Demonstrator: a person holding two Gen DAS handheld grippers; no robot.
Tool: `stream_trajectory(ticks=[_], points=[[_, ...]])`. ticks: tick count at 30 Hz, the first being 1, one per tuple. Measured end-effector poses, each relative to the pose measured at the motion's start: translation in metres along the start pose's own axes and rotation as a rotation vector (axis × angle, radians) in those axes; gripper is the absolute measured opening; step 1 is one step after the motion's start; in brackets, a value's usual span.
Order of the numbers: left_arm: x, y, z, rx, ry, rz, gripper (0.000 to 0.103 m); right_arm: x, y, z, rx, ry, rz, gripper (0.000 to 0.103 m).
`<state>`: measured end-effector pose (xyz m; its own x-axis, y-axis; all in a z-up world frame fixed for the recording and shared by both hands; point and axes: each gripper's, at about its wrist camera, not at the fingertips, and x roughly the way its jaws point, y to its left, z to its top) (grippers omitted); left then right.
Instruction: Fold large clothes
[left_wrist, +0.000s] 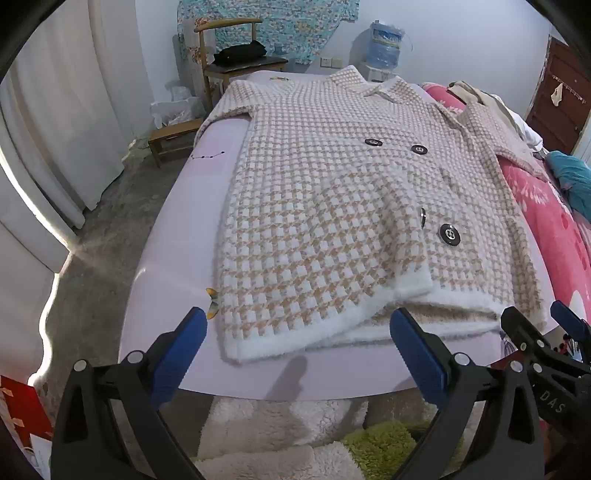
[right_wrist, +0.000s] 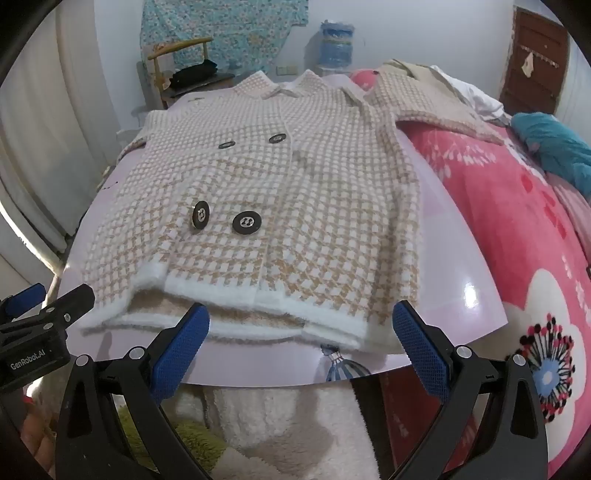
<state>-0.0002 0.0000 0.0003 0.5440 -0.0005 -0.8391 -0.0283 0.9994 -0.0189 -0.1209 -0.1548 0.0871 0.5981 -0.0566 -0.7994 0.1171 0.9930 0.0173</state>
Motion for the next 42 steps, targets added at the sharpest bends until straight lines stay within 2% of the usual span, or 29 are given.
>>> stream_trajectory(ticks=[42], points=[[-0.002,0.002,0.006,-0.003,-0.002,-0.01,0.098,-0.013,0.008,0.008,-0.002,-0.008,-0.009,0.096]])
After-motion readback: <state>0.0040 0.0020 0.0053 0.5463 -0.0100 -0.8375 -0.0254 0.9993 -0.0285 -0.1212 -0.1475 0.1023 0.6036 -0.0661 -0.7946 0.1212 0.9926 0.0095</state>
